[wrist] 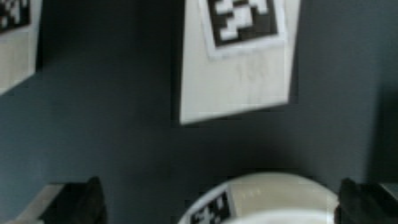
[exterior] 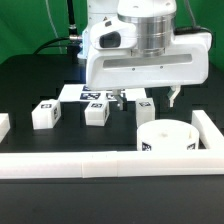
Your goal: Assemble stool
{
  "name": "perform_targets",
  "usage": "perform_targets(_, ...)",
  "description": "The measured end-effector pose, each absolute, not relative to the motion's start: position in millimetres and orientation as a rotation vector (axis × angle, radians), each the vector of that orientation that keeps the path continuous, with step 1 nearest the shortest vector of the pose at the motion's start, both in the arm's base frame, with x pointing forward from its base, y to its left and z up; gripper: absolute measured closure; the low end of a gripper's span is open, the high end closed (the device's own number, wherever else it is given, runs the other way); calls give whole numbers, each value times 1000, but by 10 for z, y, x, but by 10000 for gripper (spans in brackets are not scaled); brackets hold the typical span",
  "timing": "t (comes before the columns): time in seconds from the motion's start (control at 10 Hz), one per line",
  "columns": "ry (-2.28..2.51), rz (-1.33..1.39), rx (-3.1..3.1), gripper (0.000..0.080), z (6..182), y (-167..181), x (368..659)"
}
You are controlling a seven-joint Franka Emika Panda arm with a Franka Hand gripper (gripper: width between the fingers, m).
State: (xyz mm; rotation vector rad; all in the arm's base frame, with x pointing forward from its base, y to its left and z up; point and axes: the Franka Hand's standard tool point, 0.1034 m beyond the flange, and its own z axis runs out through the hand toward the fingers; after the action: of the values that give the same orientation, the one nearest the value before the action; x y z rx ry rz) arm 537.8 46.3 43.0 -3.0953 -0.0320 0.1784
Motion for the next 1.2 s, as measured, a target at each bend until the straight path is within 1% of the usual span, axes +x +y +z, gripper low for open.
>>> perform_targets(0.2,-39,248,-3091,151,456,468,5392)
perform_targets(0.4,-42,415,-3076,151,451,466,5356)
perform_targets(0.7,-7,826,-2994,151,419,454,5214)
perform_targets(1.0,-16,1078,-2907,151,376,461,5191)
perform_targets(1.2,-17,1299,-2818,151,307,449,5082)
